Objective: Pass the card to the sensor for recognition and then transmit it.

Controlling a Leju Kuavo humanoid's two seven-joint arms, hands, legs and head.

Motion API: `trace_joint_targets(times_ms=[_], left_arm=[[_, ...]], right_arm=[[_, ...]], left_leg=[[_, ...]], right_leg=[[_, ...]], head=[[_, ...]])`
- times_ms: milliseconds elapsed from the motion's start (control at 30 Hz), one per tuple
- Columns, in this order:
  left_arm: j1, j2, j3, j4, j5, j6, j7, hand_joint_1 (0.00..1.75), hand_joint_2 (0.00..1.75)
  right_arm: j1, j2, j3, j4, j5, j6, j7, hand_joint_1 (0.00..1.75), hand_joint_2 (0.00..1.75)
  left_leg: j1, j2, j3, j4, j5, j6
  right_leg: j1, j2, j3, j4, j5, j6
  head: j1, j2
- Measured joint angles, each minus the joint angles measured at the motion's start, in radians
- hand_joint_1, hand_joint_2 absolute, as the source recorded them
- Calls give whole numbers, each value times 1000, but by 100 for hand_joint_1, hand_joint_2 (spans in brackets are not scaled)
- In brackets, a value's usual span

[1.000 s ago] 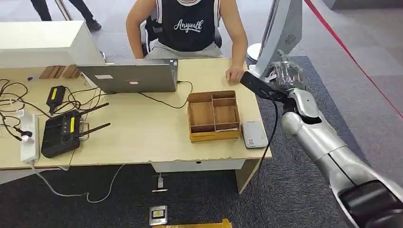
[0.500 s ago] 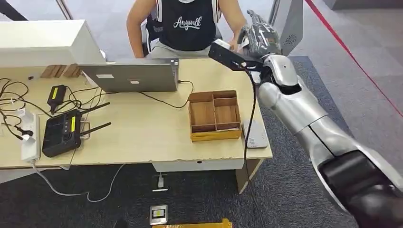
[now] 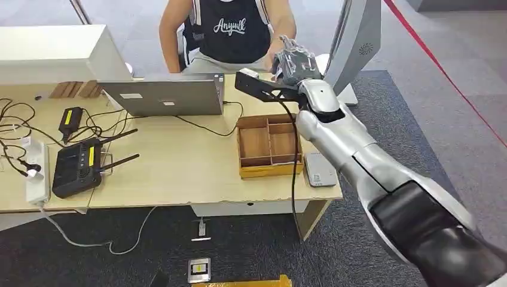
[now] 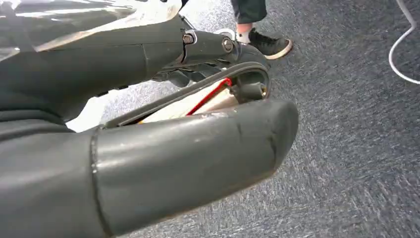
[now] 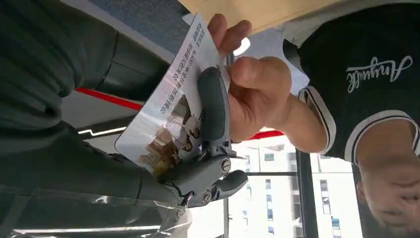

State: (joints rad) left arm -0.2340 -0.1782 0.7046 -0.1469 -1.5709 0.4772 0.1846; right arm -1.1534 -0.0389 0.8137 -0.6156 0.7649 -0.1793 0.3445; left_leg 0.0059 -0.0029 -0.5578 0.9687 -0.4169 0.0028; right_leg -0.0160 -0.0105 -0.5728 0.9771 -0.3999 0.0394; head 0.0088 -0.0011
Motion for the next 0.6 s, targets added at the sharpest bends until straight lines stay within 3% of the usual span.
trace_joint_targets(times_ms=[333,367,400,433,600], left_arm=[[0,0,-21,0,2,-16,6,0,0],[0,0,-21,0,2,-16,6,0,0],[0,0,-22,0,2,-16,6,0,0],[0,0,-24,0,2,-16,6,0,0],[0,-1,-28,0,4,-16,6,0,0]], right_arm=[[-5,29,6,117,-19,-3,7,175,175],[-5,29,5,124,-20,-3,7,168,175],[-5,28,6,131,-21,-3,7,49,175],[-4,28,6,136,-23,-3,7,0,175],[-3,28,6,156,-27,-17,8,0,175]], left_leg=[[0,0,0,0,0,0],[0,0,0,0,0,0],[0,0,0,0,0,0],[0,0,0,0,0,0],[0,0,0,0,0,0]], right_leg=[[0,0,0,0,0,0],[0,0,0,0,0,0],[0,0,0,0,0,0],[0,0,-1,0,0,0],[0,0,-1,0,0,0]], head=[[0,0],[0,0],[0,0],[0,0],[0,0]])
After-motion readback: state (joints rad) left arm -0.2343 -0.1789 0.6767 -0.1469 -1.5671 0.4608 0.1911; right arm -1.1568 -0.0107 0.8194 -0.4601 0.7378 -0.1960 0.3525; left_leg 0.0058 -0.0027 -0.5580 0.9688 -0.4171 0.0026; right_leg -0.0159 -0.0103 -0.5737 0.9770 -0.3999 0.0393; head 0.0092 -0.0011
